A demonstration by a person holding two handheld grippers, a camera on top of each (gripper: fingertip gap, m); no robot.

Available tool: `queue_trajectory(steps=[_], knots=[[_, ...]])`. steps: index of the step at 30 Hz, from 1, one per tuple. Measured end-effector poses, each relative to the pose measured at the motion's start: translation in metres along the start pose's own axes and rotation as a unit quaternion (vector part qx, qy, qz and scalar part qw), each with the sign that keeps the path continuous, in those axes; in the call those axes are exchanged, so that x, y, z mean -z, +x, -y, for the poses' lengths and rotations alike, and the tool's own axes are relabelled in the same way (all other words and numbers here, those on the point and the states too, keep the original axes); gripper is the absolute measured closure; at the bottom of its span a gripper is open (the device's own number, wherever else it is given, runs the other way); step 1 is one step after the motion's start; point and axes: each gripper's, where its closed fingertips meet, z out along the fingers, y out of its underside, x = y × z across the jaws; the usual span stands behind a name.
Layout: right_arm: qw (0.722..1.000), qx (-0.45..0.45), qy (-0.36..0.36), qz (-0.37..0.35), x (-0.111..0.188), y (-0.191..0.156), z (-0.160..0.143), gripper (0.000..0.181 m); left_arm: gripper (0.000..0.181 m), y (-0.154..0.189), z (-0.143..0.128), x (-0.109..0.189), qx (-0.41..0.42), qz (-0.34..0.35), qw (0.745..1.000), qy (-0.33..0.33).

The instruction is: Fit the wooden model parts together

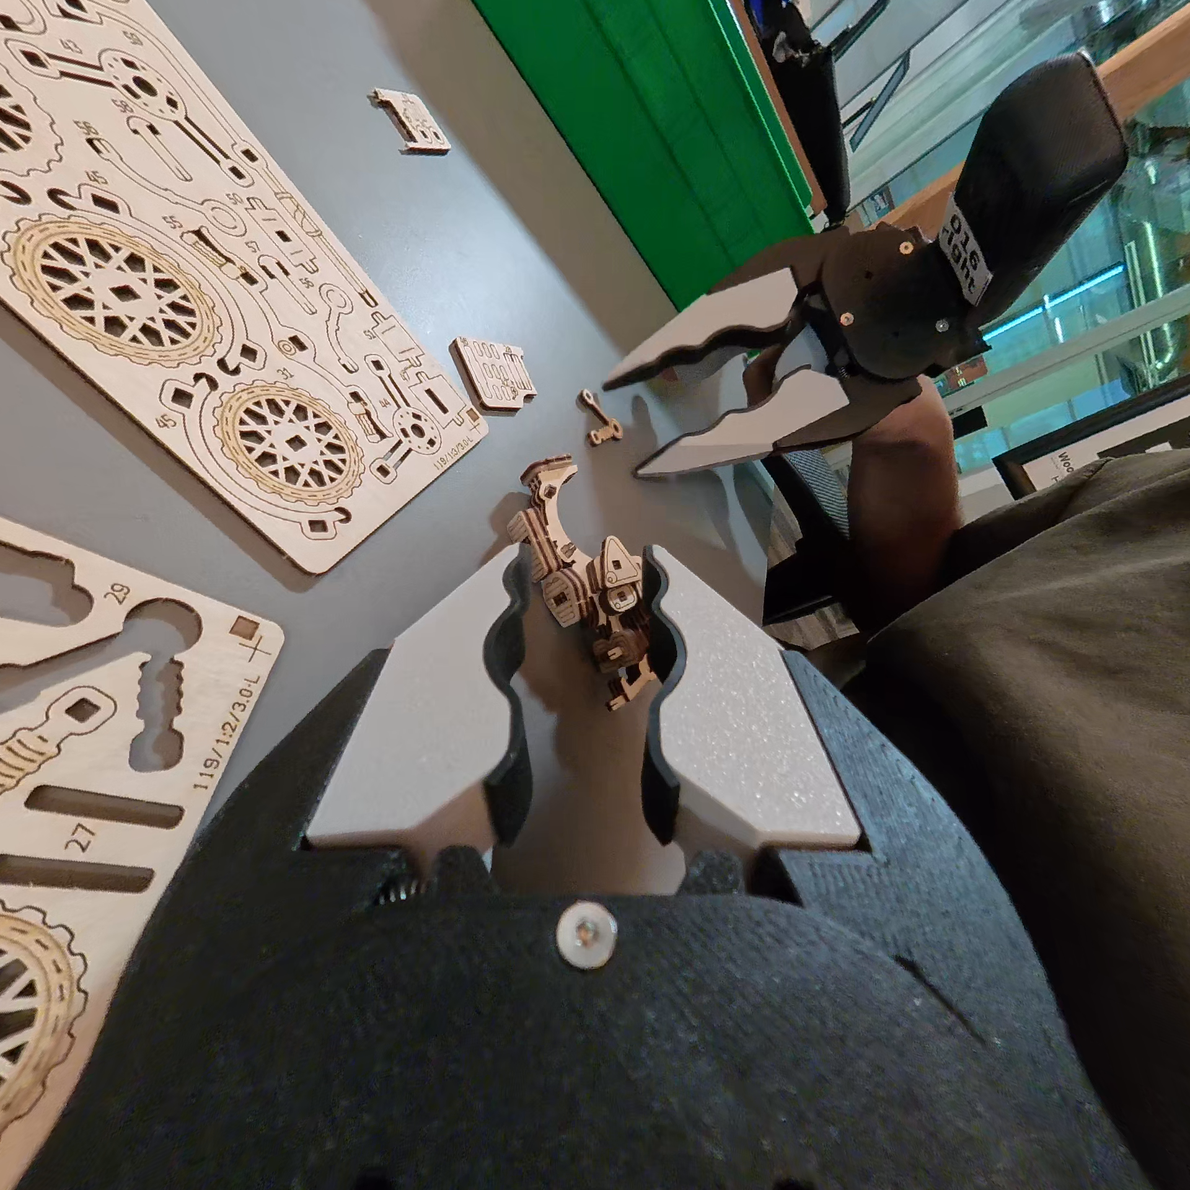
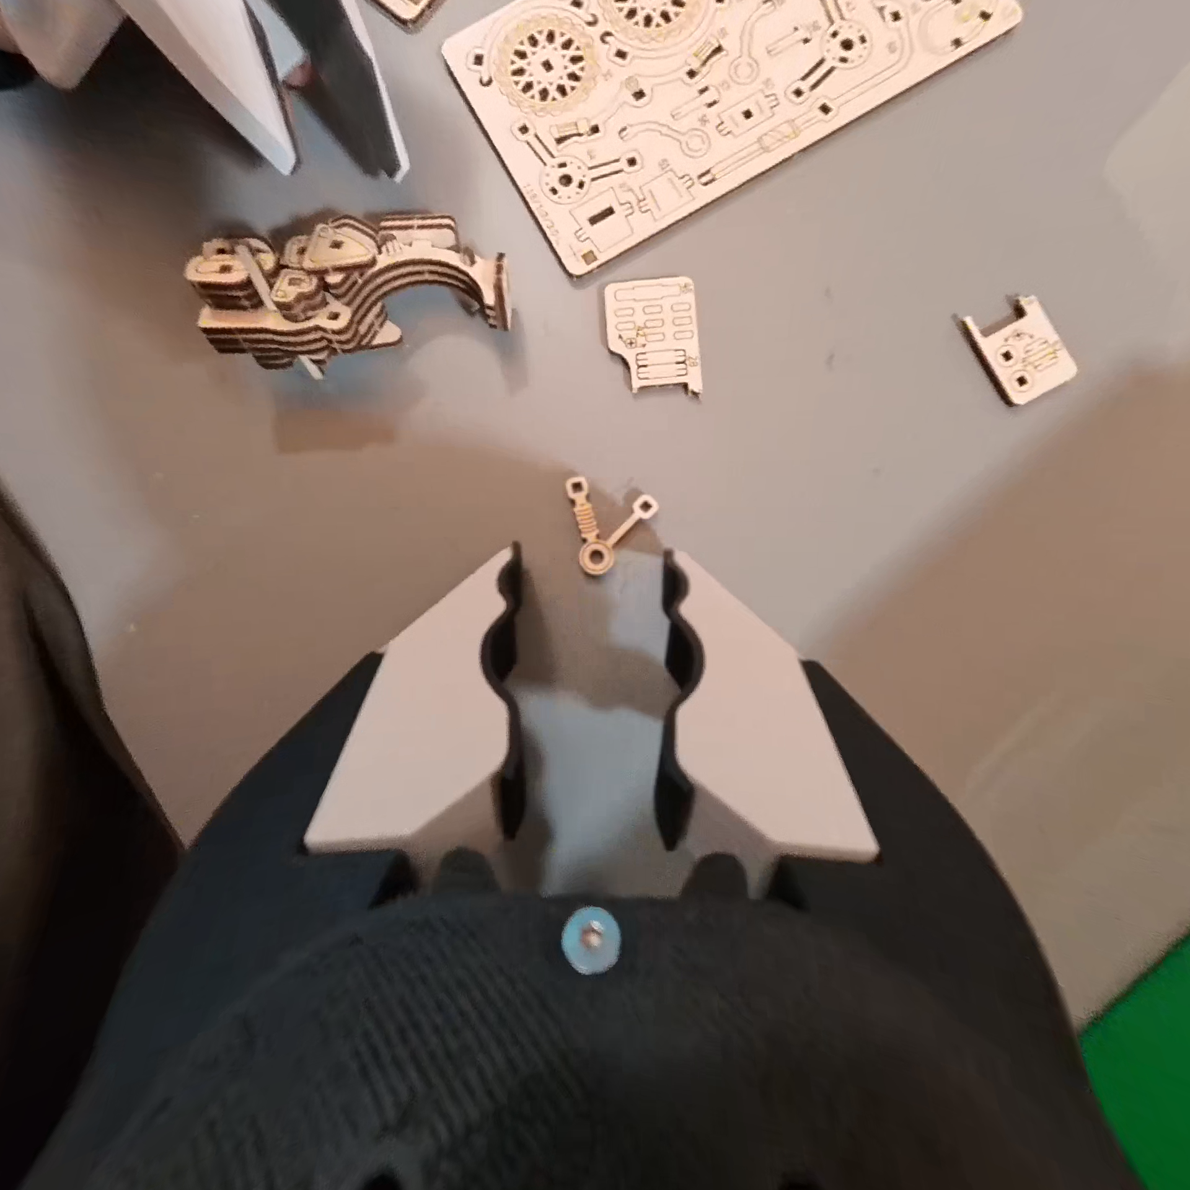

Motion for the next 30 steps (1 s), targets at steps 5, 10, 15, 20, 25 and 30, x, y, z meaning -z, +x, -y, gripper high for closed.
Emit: queue_trajectory(steps=[5, 10, 15, 20, 25, 30], knots=[[0.991, 0.045, 0.122, -0.006, 0.015, -0.014, 0.047, 0.138, 0.151, -0.002, 0.001, 0.001, 0.003, 0.002, 1.0, 0.004], [0.976, 0.101, 0.189, 0.029, 0.005, -0.064, 0.075, 0.156, 0.151, -0.002, 0.001, 0.001, 0.005, 0.002, 1.0, 0.004], [0.977, 0.005, 0.185, 0.103, -0.006, -0.088, 0.082, 0.128, 0.152, -0.003, 0.001, 0.002, 0.008, 0.001, 1.0, 0.005], [0.99, 0.028, 0.139, 0.024, -0.021, -0.083, 0.072, 0.114, 0.154, -0.003, 0.001, 0.002, 0.011, 0.001, 1.0, 0.006], [0.992, 0.025, 0.115, 0.036, -0.035, -0.09, 0.065, 0.123, 0.163, -0.008, 0.001, 0.002, 0.013, 0.013, 1.0, 0.004], [0.992, 0.03, 0.113, 0.041, -0.039, -0.088, 0.063, 0.138, 0.159, -0.006, 0.003, 0.003, 0.015, 0.007, 1.0, 0.009]])
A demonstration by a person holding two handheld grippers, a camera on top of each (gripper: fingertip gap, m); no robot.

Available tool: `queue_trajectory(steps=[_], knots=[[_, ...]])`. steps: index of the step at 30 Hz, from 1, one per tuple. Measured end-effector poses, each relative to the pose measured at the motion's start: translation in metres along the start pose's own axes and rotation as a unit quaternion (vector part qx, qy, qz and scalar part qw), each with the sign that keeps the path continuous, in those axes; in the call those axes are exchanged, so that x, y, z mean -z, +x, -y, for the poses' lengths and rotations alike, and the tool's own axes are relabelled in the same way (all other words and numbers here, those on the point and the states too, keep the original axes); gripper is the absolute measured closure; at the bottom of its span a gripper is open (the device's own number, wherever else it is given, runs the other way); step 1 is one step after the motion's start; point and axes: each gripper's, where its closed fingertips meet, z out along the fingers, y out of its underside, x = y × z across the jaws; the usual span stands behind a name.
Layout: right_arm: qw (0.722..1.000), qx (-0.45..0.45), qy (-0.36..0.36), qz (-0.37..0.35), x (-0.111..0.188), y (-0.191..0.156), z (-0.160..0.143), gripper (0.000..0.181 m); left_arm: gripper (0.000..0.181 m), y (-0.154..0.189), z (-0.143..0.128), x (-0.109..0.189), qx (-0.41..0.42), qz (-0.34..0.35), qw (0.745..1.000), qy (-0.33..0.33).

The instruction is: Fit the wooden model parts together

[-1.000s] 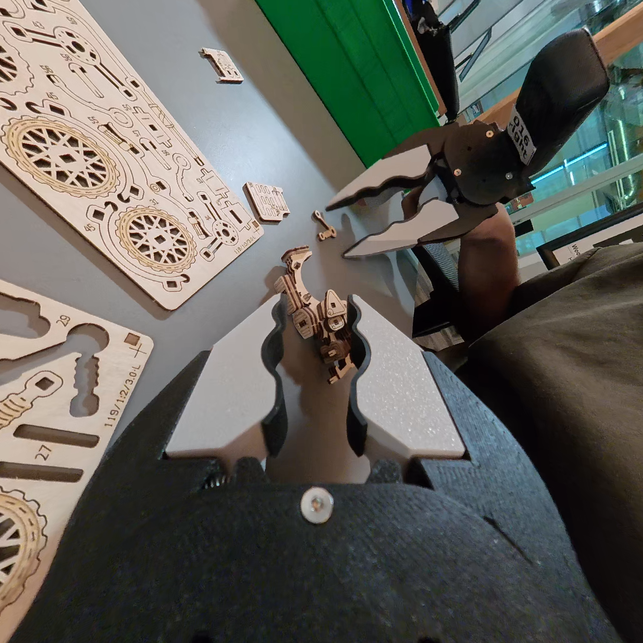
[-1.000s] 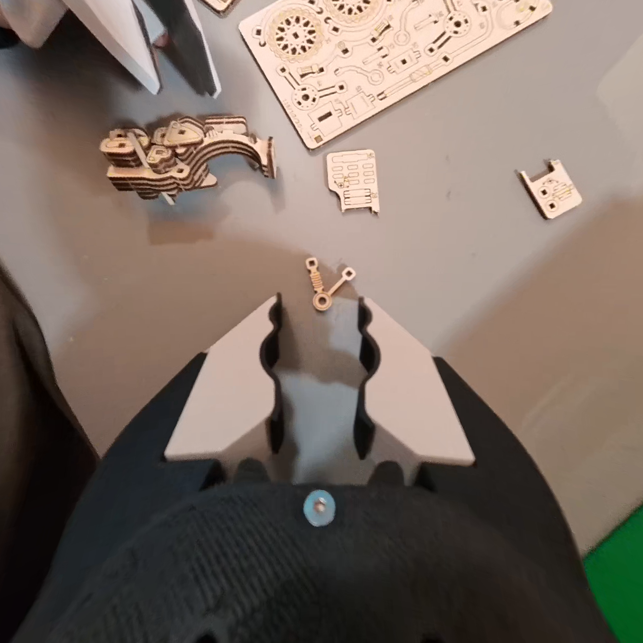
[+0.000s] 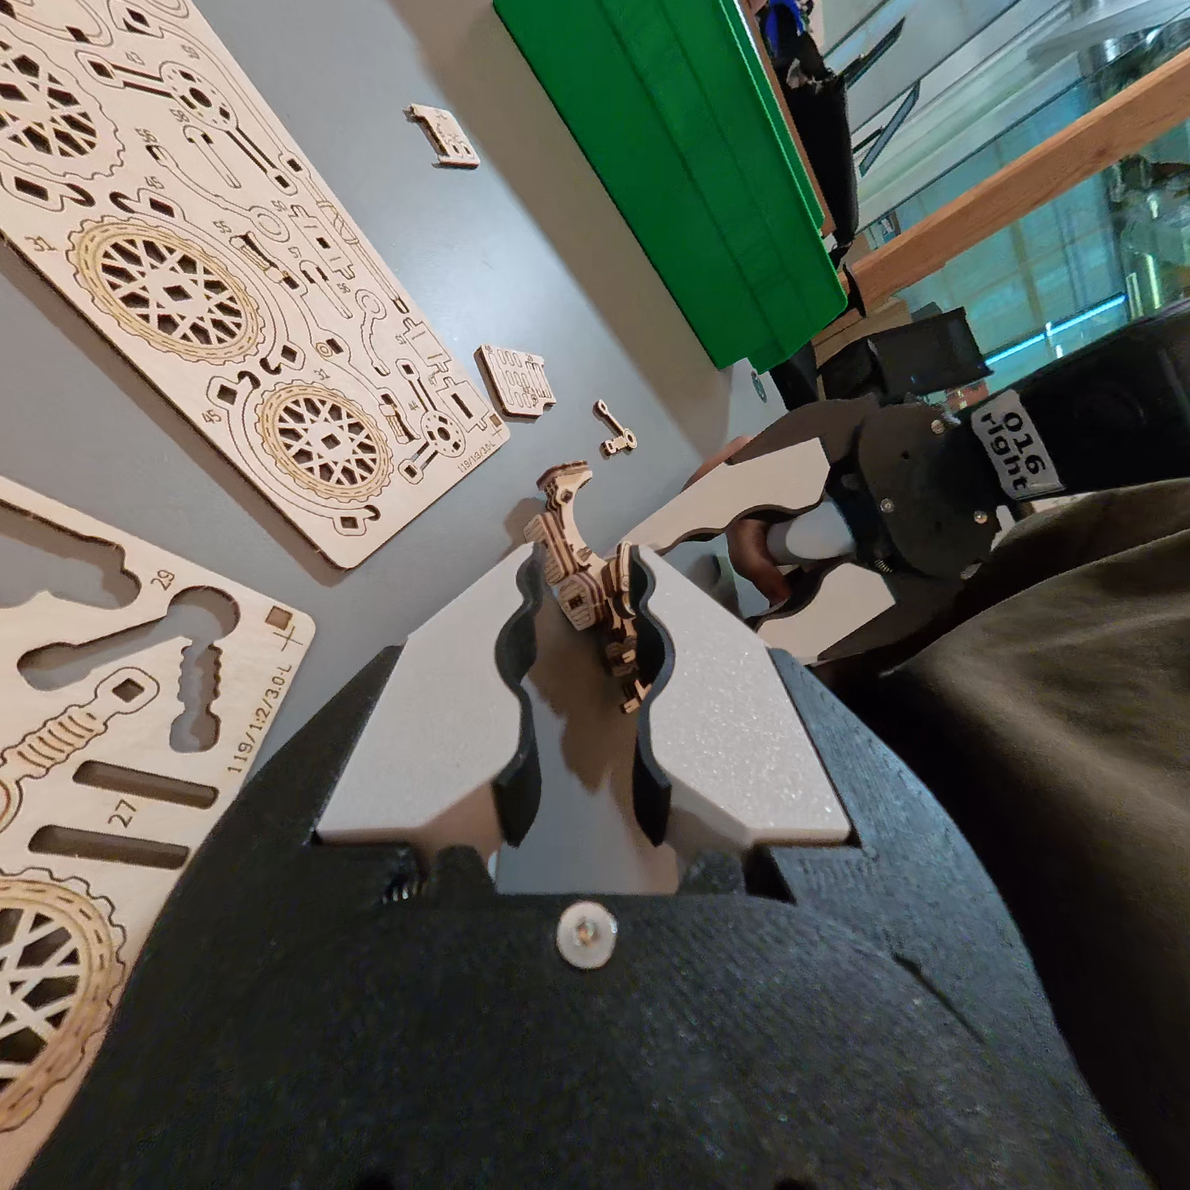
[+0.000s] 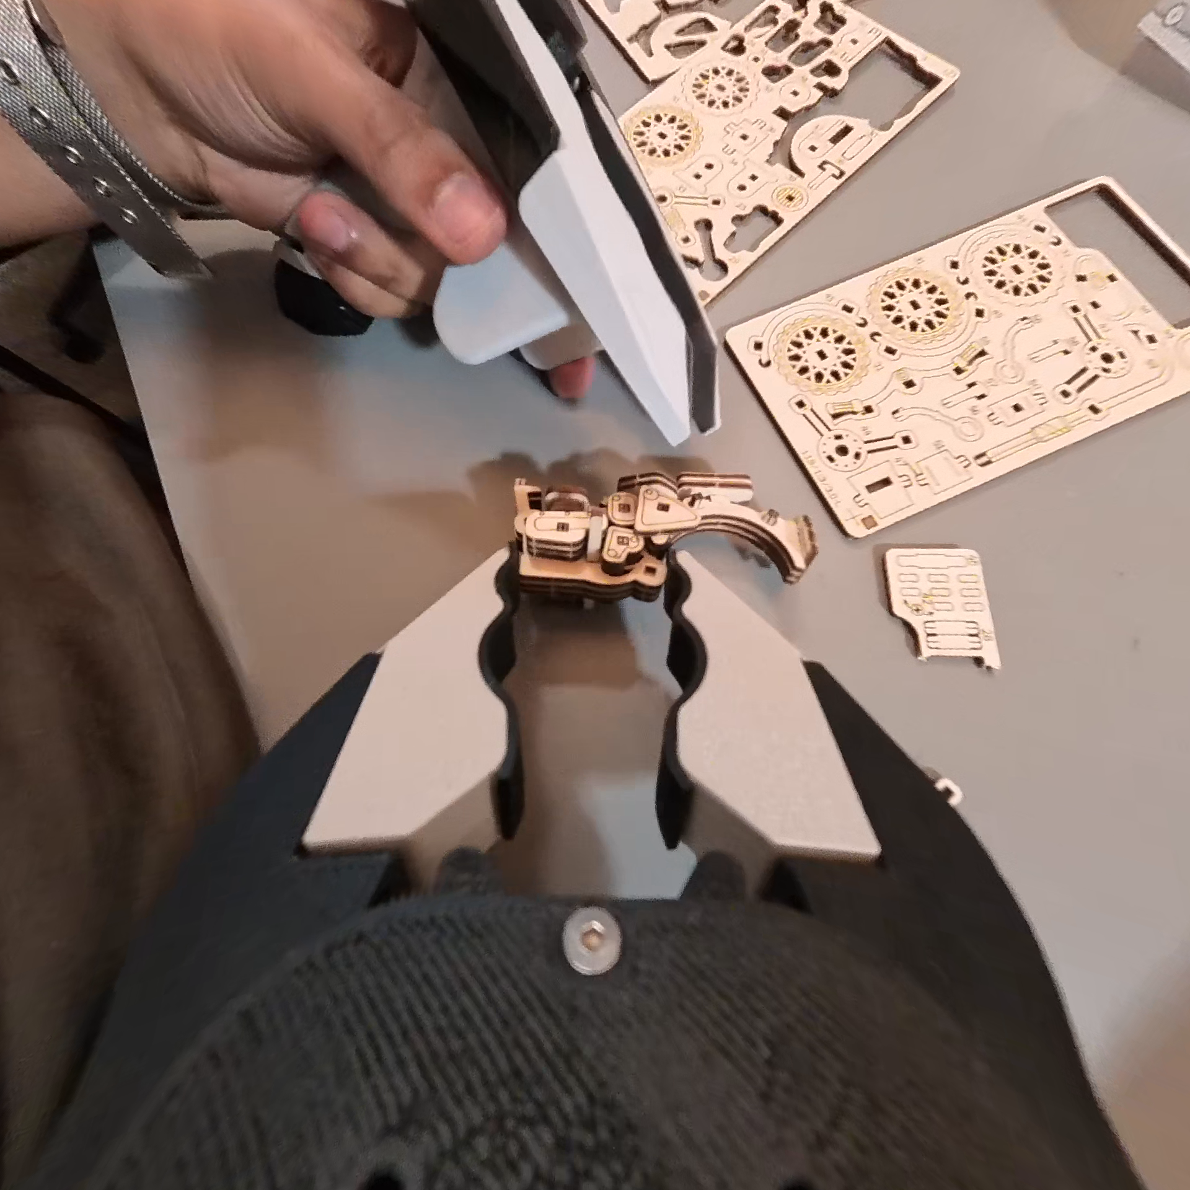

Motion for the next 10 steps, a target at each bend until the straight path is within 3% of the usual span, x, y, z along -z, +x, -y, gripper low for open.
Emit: queue_trajectory(steps=[5, 10], knots=[[0.997, 0.041, 0.063, -0.02, 0.016, 0.012, 0.019, 0.138, 0.142, 0.004, 0.019, 0.01, 0.036, -0.03, 0.997, 0.057], [0.974, 0.14, 0.161, -0.075, 0.044, 0.019, 0.048, 0.138, 0.141, 0.03, 0.035, 0.023, 0.125, -0.165, 0.973, 0.104]])
